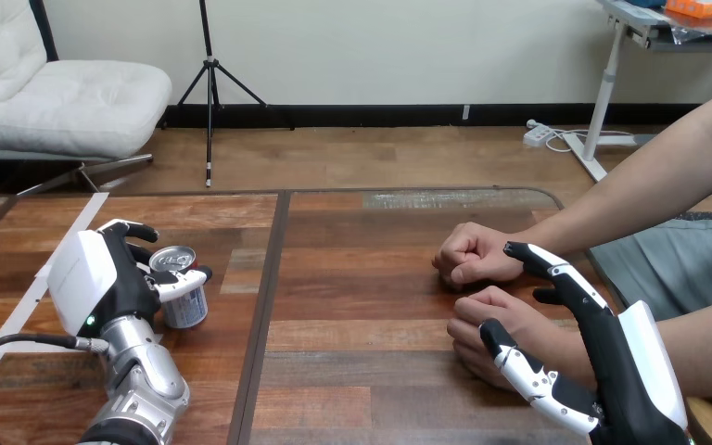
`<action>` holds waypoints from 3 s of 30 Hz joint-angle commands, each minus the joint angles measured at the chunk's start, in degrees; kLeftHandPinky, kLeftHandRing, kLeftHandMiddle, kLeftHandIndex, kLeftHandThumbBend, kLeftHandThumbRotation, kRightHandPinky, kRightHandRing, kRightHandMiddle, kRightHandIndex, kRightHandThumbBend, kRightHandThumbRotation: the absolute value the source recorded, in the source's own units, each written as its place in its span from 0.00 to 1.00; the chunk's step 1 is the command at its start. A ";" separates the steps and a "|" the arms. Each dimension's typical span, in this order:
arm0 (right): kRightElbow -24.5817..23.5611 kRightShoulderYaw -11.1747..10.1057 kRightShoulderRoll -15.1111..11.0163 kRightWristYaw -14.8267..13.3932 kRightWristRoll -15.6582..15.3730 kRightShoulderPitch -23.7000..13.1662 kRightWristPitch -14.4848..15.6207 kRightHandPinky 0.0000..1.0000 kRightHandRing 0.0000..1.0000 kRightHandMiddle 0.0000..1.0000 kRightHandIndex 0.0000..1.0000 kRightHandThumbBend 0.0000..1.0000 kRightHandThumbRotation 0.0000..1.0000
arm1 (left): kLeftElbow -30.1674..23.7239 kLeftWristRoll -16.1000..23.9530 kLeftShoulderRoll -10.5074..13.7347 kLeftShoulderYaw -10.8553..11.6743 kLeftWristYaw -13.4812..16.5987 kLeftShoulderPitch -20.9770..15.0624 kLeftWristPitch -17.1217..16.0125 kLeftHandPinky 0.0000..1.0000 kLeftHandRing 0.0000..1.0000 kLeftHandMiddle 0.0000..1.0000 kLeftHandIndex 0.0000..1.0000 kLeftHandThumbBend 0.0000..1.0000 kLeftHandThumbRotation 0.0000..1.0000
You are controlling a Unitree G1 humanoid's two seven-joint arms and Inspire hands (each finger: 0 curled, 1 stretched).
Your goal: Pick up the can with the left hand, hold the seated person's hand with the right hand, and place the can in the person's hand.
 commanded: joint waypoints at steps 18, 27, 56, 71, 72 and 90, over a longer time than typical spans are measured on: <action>-3.22 -0.39 -0.80 -0.25 0.02 -1.78 -1.67 0.76 0.85 0.86 0.83 0.47 0.47 | 0.38 1.67 1.76 -1.32 1.10 -3.79 -2.99 0.48 0.49 0.49 0.57 0.68 0.00; -3.14 -0.28 -0.60 -0.20 0.18 -2.03 -1.42 0.76 0.85 0.87 0.83 0.47 0.47 | 0.06 1.99 1.66 -1.70 1.62 -3.09 -5.18 0.47 0.48 0.50 0.58 0.69 0.00; -2.87 0.06 0.12 -0.55 -0.38 -2.96 -0.50 0.76 0.85 0.86 0.83 0.48 0.46 | -2.55 -0.26 -0.61 -0.60 3.32 0.57 -18.79 0.43 0.46 0.50 0.57 0.67 0.00; -2.52 0.08 -0.05 -0.84 -1.66 -3.68 -0.06 0.77 0.86 0.86 0.83 0.50 0.45 | -5.48 -0.84 -1.38 -0.52 3.26 2.25 -23.09 0.41 0.44 0.50 0.57 0.68 0.00; -2.72 -0.10 -0.40 -1.11 -2.93 -3.81 0.28 0.77 0.86 0.87 0.84 0.50 0.45 | -5.79 -0.83 -1.43 -0.53 3.23 2.45 -23.38 0.41 0.44 0.50 0.57 0.68 0.00; -7.62 -3.42 -9.67 0.91 -17.53 -5.65 6.79 0.96 0.93 0.94 0.91 0.64 0.26 | -8.22 -0.45 -1.99 -0.70 3.03 4.76 -26.95 0.40 0.44 0.51 0.57 0.68 0.00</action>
